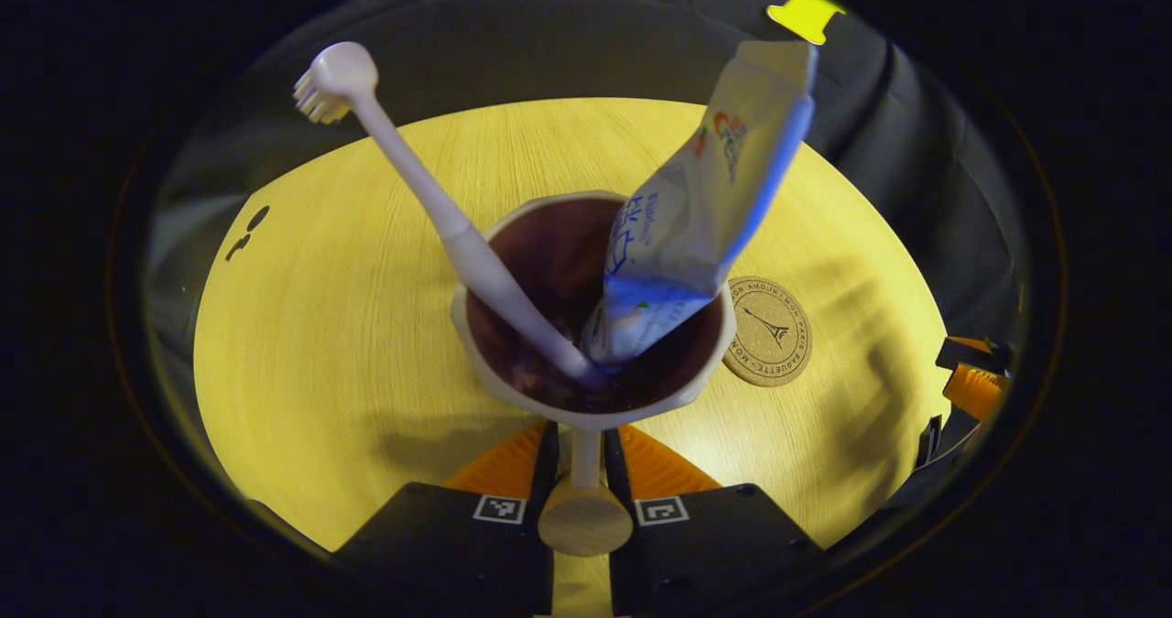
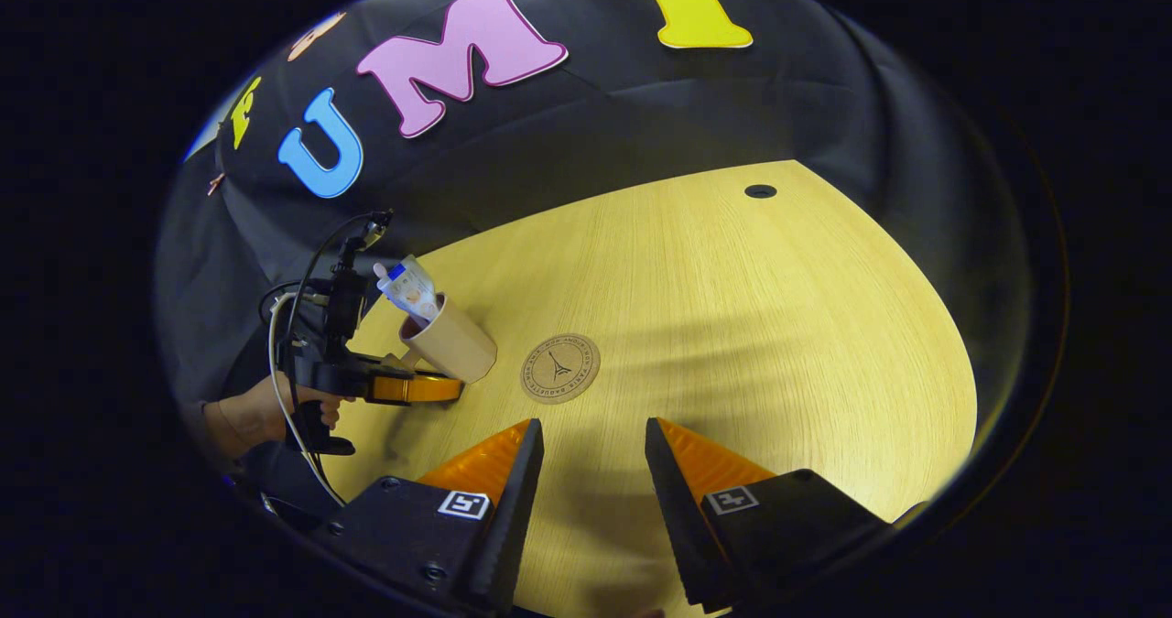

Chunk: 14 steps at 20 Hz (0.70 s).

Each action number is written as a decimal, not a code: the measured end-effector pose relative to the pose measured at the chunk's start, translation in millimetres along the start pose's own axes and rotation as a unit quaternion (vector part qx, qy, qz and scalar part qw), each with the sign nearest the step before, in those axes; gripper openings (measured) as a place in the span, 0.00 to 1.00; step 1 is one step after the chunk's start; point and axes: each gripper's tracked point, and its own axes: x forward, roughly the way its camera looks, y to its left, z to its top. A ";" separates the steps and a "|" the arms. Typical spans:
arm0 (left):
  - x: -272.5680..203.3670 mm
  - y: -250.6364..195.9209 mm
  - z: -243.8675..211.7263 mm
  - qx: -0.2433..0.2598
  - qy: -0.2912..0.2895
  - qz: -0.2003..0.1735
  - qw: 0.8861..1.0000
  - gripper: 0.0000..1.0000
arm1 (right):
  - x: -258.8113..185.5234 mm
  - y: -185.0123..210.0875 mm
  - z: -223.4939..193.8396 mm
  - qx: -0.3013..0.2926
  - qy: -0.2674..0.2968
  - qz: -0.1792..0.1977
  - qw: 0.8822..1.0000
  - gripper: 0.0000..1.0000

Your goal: Put the toothbrush and toothpaste on the desktop into the cup, then pick up the cup and place it on the coaster on the desktop.

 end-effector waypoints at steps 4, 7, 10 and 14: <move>-4.1 -2.6 0.1 0.022 -0.011 0.007 1.000 0.28 | -2.9 -3.7 0.6 0.005 -0.004 -0.003 1.000 0.70; -9.4 -11.3 4.2 0.032 -0.021 0.005 0.999 0.28 | -4.4 -7.8 0.1 0.009 -0.005 -0.005 1.000 0.70; -14.8 -25.5 8.5 0.047 -0.027 -0.001 0.999 0.28 | -7.4 -9.1 1.7 0.012 -0.010 -0.004 1.000 0.60; -16.7 -52.7 14.8 0.075 -0.033 -0.011 0.997 0.28 | -14.7 -12.9 0.8 0.024 -0.012 0.001 1.000 0.70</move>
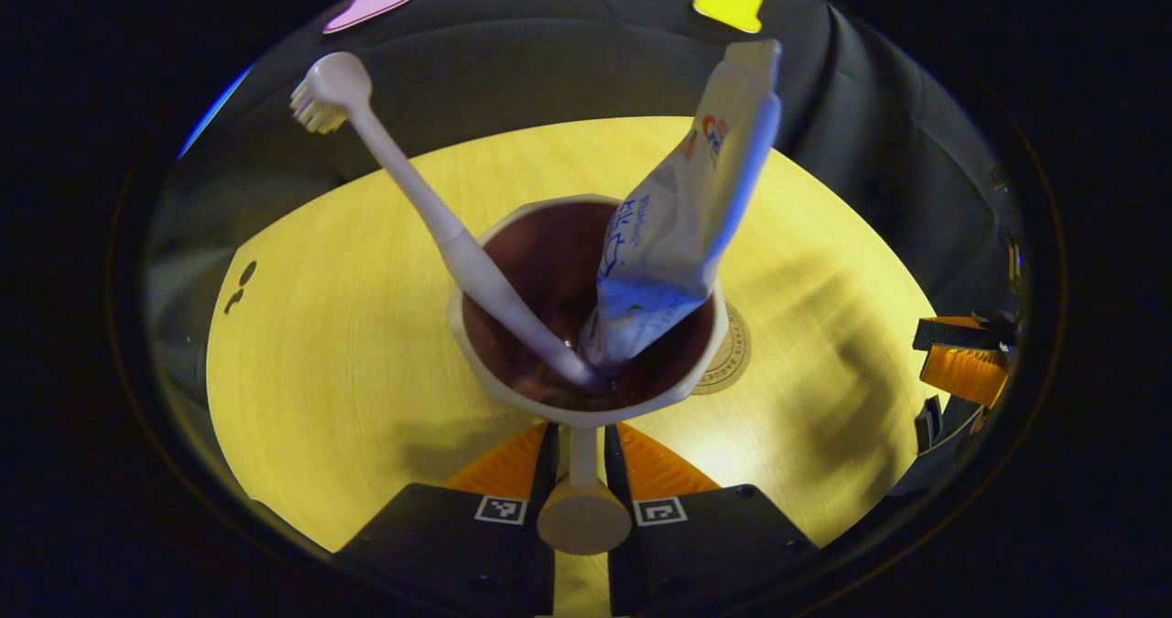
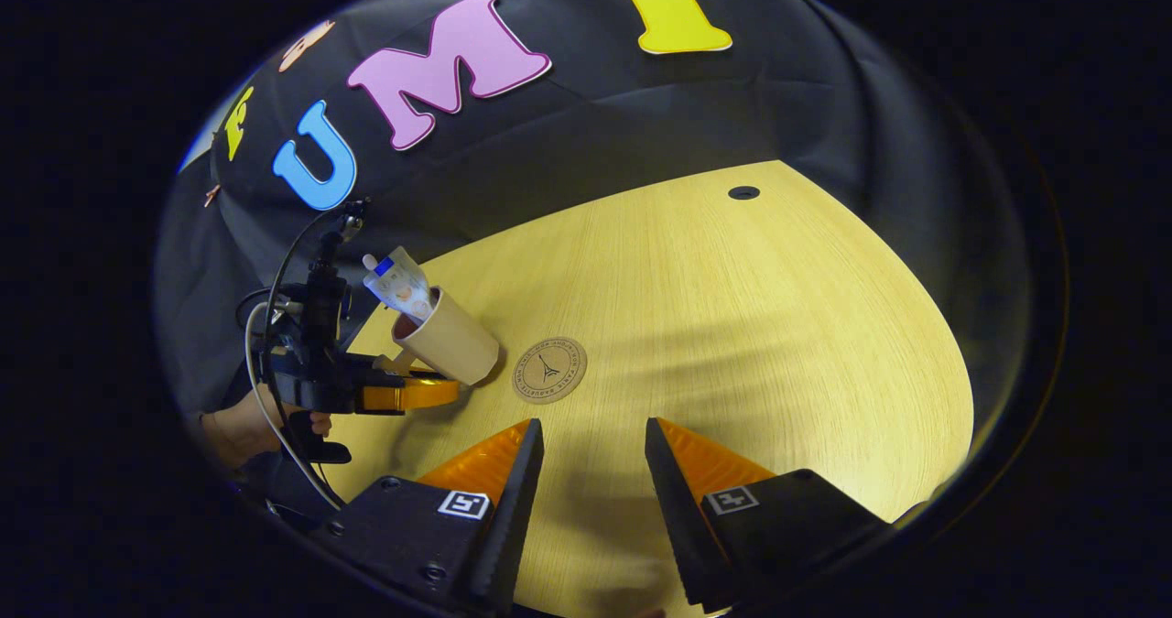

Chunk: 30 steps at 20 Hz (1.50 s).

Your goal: Put the toothbrush and toothpaste on the desktop into the cup, then pick up the cup and place it on the coaster on the desktop.

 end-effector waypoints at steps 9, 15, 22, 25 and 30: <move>19.0 -57.1 24.0 0.033 0.000 -0.032 0.999 0.28 | -17.6 -38.7 -5.5 0.021 -0.005 -0.028 0.999 0.79; 22.0 -59.2 23.0 0.045 0.014 -0.029 0.998 0.28 | -25.0 -59.1 -5.8 0.031 -0.005 -0.042 0.999 0.79; 21.5 -59.2 22.6 0.048 0.015 -0.025 0.998 0.33 | -26.1 -68.5 -5.1 0.045 -0.003 -0.046 0.998 0.79; 22.2 -60.8 20.9 0.045 0.017 -0.023 0.999 0.29 | -27.2 -67.5 -3.9 0.043 -0.003 -0.044 0.998 0.81; 19.7 -67.6 18.9 0.049 0.015 -0.026 0.998 0.36 | -30.3 -63.7 -3.3 0.039 -0.007 -0.041 0.998 0.83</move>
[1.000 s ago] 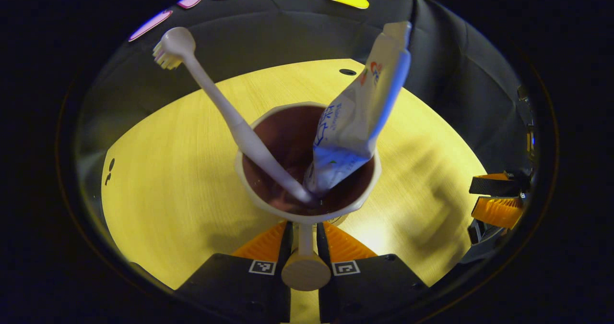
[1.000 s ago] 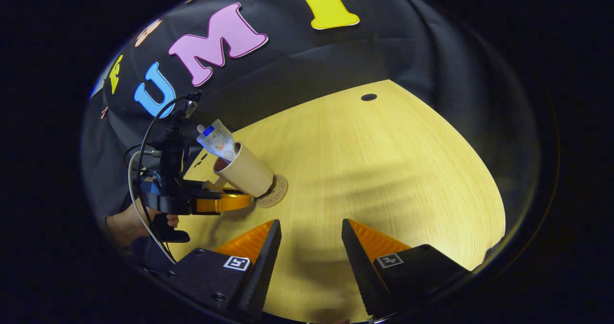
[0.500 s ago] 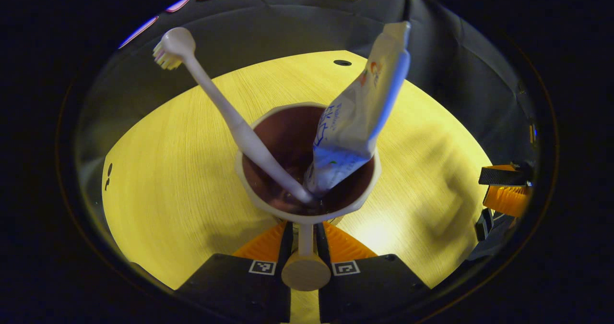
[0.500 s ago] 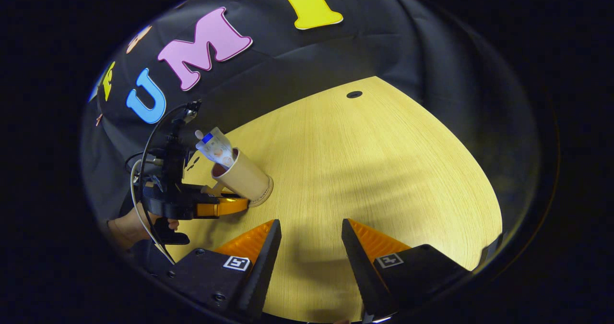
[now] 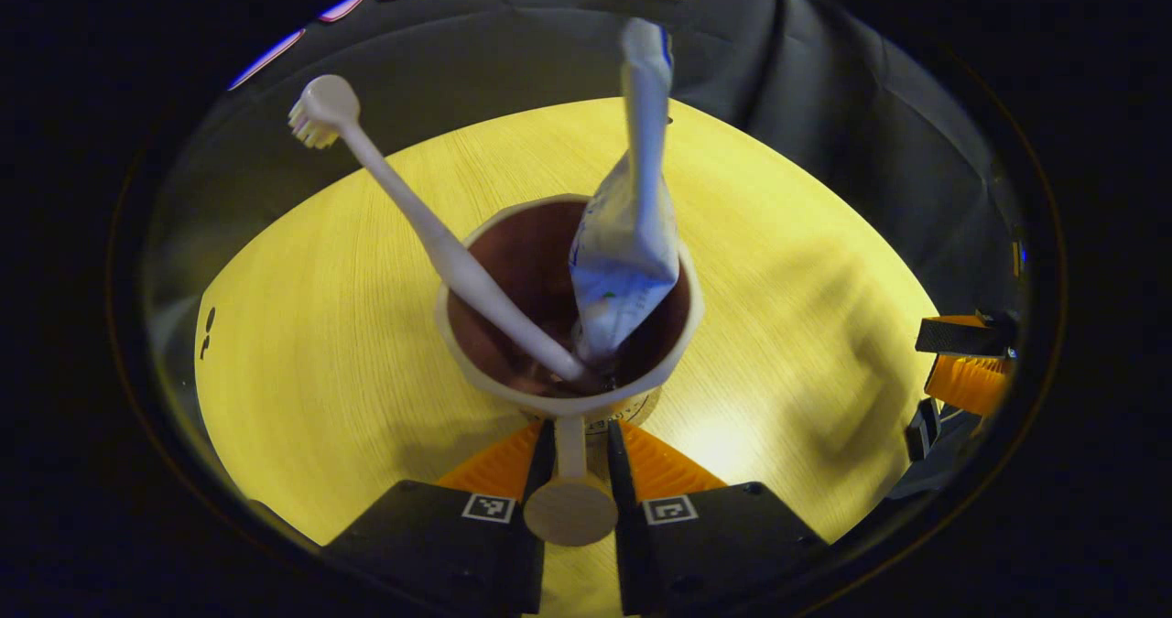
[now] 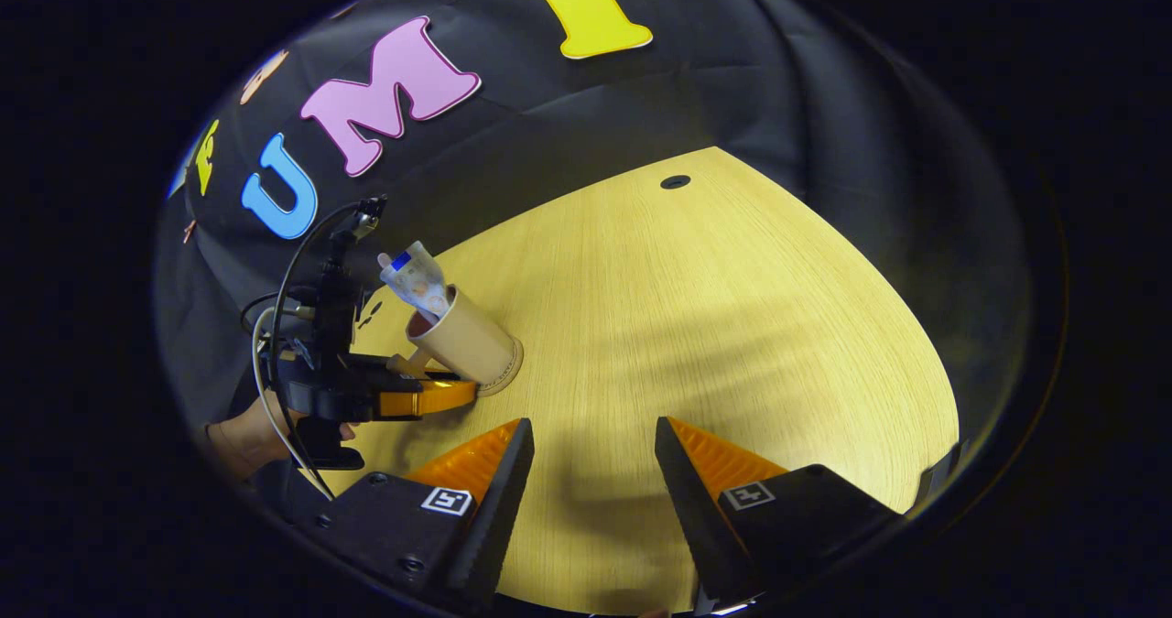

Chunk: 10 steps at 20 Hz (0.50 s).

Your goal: Put the toothbrush and toothpaste on the desktop into the cup, then pick up the cup and place it on the coaster on the desktop.

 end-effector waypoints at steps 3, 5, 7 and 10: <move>-4.7 -4.2 3.9 0.004 -0.011 -0.001 1.000 0.57 | -2.5 2.7 2.4 0.000 -0.003 0.002 1.000 0.84; -13.8 -8.3 6.1 0.011 -0.016 -0.001 1.000 0.63 | -6.9 6.2 5.6 -0.001 -0.007 0.003 1.000 0.88; -23.5 -13.4 8.7 0.017 -0.028 -0.003 0.999 0.70 | -9.9 9.1 6.3 -0.004 -0.010 0.005 1.000 0.94; -43.8 -12.4 12.0 0.027 -0.048 0.010 0.998 0.86 | -17.0 18.5 9.6 -0.009 -0.012 0.010 1.000 0.97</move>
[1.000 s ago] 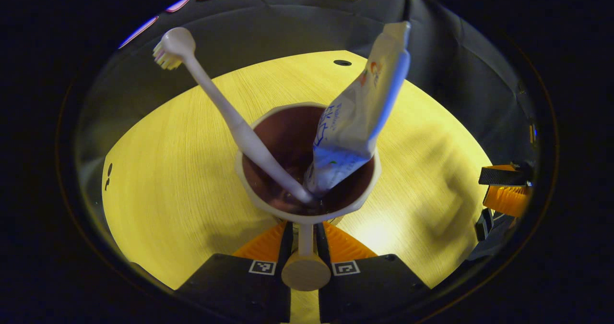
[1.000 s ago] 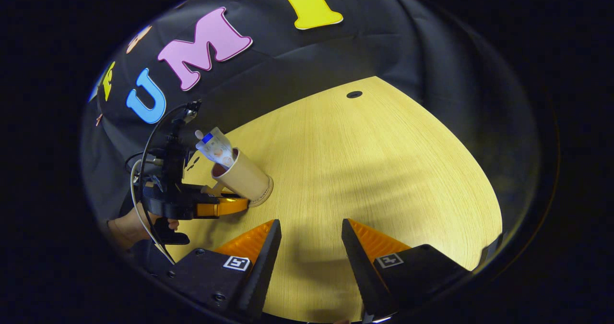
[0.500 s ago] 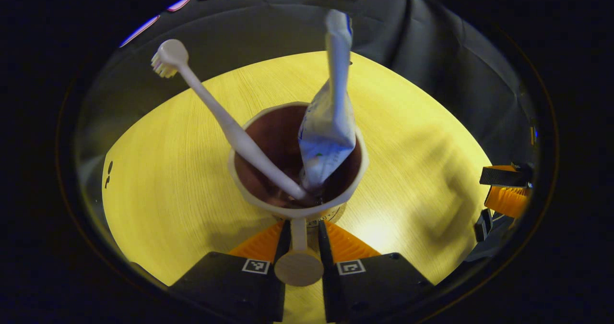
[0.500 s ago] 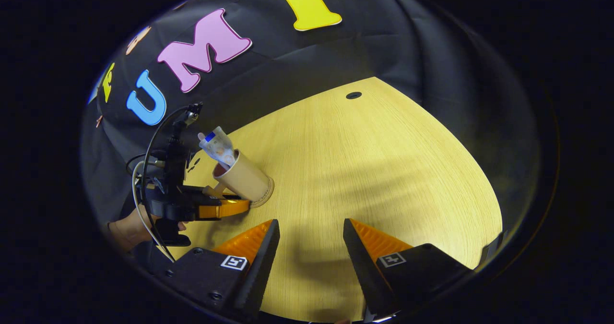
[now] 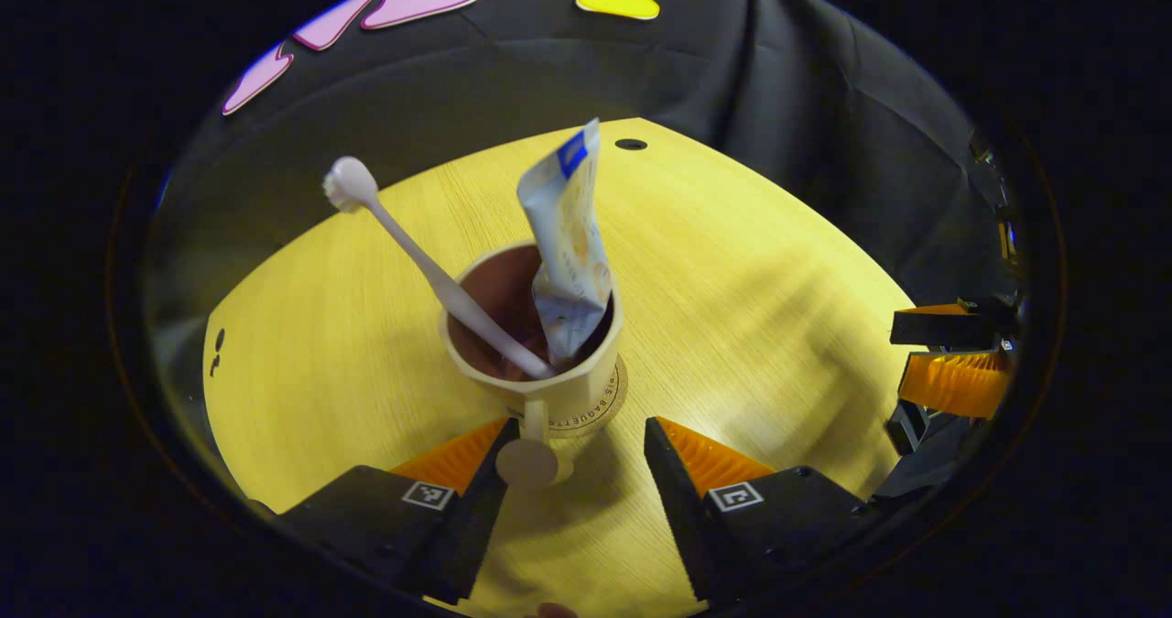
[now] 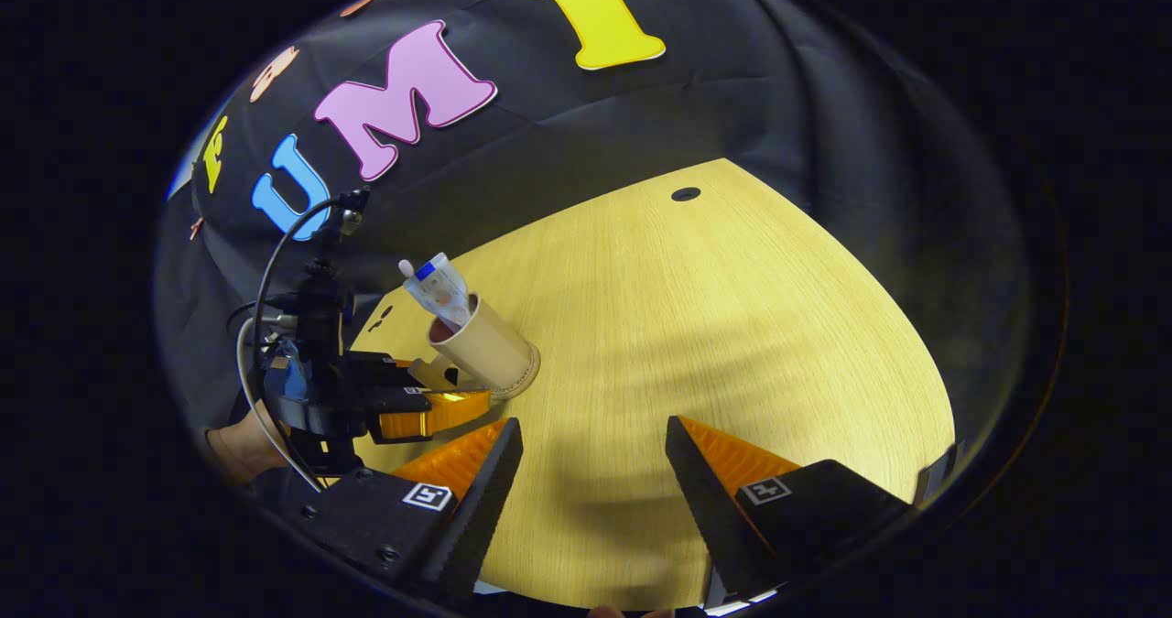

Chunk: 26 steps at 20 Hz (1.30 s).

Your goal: Put the toothbrush and toothpaste on the desktop into the cup, then pick up the cup and place it on the coaster on the desktop.

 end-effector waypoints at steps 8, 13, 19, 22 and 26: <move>-94.2 2.1 0.1 -0.018 -0.072 0.035 0.997 0.93 | -23.9 33.8 7.5 -0.022 -0.011 0.014 1.000 0.98; -152.6 16.0 -18.1 -0.055 -0.107 0.051 0.991 0.93 | -37.1 72.2 12.1 -0.040 -0.017 0.028 0.999 0.98; -186.8 31.9 -42.5 -0.079 -0.122 0.059 0.988 0.94 | -46.3 128.0 15.1 -0.073 -0.026 0.049 0.996 0.98; -196.8 36.4 -47.7 -0.086 -0.129 0.061 0.986 0.93 | -48.7 147.2 12.0 -0.084 -0.028 0.053 0.995 0.98; -211.8 46.5 -56.5 -0.092 -0.134 0.062 0.985 0.90 | -49.8 163.3 9.4 -0.094 -0.030 0.053 0.994 0.98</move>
